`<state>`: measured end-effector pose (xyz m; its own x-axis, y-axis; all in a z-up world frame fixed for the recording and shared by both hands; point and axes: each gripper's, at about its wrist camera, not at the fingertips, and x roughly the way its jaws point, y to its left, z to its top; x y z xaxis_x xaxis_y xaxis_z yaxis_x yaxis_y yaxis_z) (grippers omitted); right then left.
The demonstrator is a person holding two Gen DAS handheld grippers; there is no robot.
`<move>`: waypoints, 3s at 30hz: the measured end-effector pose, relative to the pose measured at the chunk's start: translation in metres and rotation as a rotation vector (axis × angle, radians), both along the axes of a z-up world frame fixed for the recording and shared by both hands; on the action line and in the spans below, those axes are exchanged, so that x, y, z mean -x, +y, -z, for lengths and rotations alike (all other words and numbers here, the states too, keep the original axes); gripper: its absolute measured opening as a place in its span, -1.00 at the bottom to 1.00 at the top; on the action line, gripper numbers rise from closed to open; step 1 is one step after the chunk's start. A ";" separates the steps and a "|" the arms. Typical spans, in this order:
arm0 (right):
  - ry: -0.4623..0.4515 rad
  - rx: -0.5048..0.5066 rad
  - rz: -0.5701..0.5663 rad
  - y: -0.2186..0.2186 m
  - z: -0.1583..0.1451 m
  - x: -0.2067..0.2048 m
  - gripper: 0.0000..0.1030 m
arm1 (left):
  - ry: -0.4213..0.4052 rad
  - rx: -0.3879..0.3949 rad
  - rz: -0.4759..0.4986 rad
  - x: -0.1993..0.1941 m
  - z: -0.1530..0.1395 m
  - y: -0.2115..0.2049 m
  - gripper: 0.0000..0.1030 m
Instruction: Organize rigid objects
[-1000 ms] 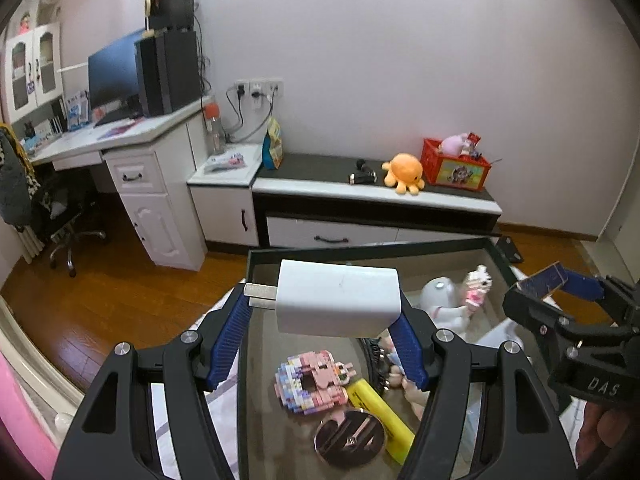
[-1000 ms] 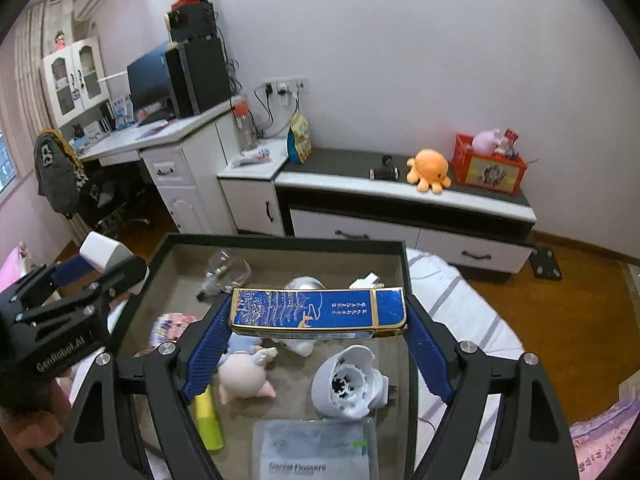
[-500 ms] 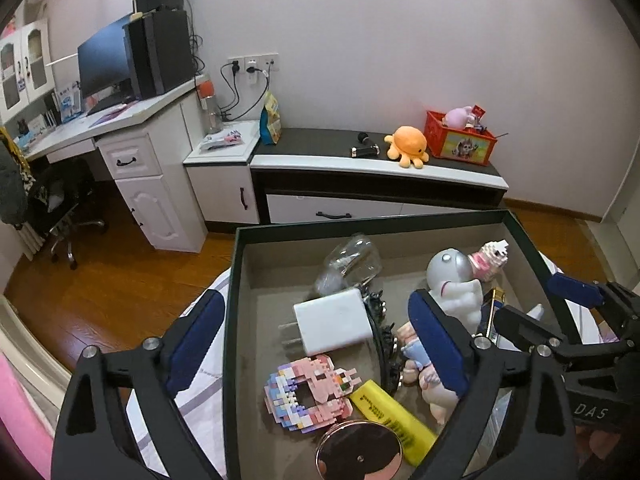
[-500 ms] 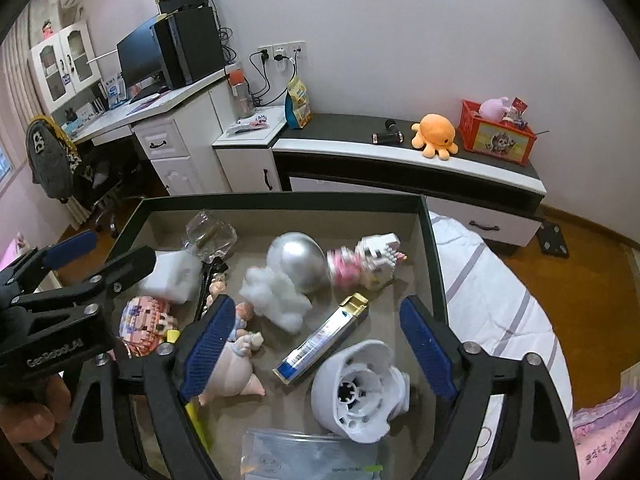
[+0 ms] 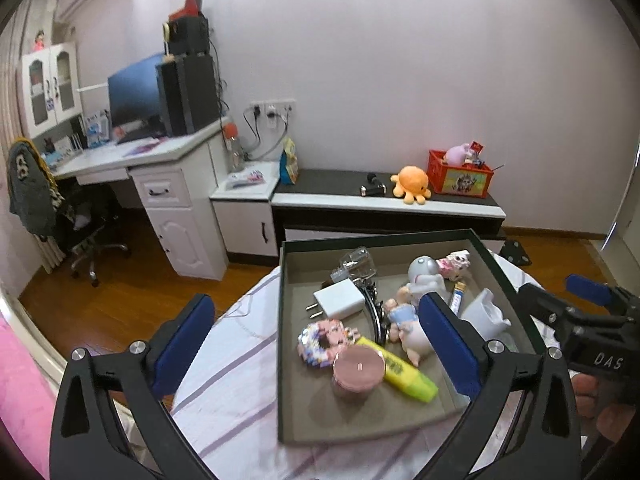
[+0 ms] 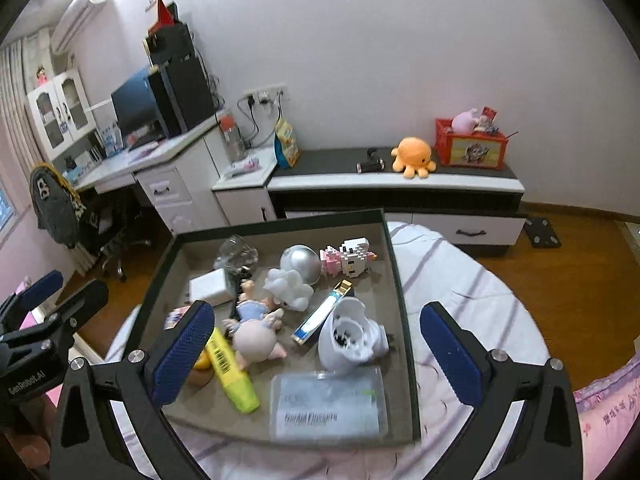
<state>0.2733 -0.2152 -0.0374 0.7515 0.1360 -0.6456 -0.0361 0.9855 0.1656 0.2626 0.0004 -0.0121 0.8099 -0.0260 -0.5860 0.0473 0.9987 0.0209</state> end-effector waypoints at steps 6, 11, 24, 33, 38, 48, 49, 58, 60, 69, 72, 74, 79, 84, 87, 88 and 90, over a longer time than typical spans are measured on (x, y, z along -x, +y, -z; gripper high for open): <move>-0.074 -0.031 0.042 -0.005 -0.024 0.072 1.00 | -0.056 -0.032 -0.027 0.065 -0.023 0.002 1.00; -0.142 -0.013 0.035 -0.002 -0.045 0.130 1.00 | -0.098 -0.039 -0.026 0.118 -0.036 0.002 1.00; -0.186 0.051 0.024 0.015 -0.048 0.237 1.00 | -0.141 0.002 -0.042 0.221 -0.051 0.006 1.00; -0.235 0.095 0.036 0.024 -0.056 0.277 1.00 | -0.142 0.032 -0.055 0.264 -0.046 0.010 1.00; -0.259 0.100 0.049 0.027 -0.063 0.289 1.00 | -0.158 0.043 -0.066 0.278 -0.048 0.012 1.00; -0.275 0.111 0.059 0.030 -0.067 0.300 1.00 | -0.185 0.037 -0.071 0.293 -0.053 0.009 1.00; -0.275 0.111 0.060 0.029 -0.068 0.301 1.00 | -0.187 0.037 -0.073 0.294 -0.053 0.009 1.00; -0.274 0.120 0.063 0.028 -0.069 0.303 1.00 | -0.189 0.041 -0.073 0.296 -0.054 0.011 1.00; -0.274 0.120 0.061 0.029 -0.070 0.305 1.00 | -0.185 0.044 -0.071 0.296 -0.053 0.011 1.00; -0.276 0.124 0.064 0.030 -0.071 0.305 1.00 | -0.179 0.041 -0.061 0.295 -0.053 0.008 1.00; -0.277 0.125 0.064 0.030 -0.072 0.306 1.00 | -0.181 0.037 -0.059 0.295 -0.053 0.007 1.00; -0.276 0.126 0.065 0.030 -0.072 0.306 1.00 | -0.181 0.037 -0.054 0.295 -0.053 0.008 1.00; -0.273 0.124 0.065 0.031 -0.072 0.306 1.00 | -0.171 0.044 -0.046 0.294 -0.051 0.009 1.00; -0.270 0.123 0.066 0.032 -0.071 0.304 1.00 | -0.165 0.056 -0.041 0.292 -0.050 0.011 1.00; -0.271 0.124 0.068 0.032 -0.070 0.303 1.00 | -0.165 0.059 -0.039 0.292 -0.050 0.011 1.00; -0.271 0.124 0.068 0.032 -0.070 0.303 1.00 | -0.165 0.059 -0.039 0.292 -0.050 0.011 1.00; -0.271 0.126 0.069 0.032 -0.070 0.303 1.00 | -0.164 0.061 -0.038 0.292 -0.050 0.012 1.00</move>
<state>-0.0293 -0.1830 0.0323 0.9032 0.0104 -0.4292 0.0054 0.9994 0.0356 -0.0292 0.0125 0.0374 0.8957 -0.0248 -0.4439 0.0103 0.9993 -0.0351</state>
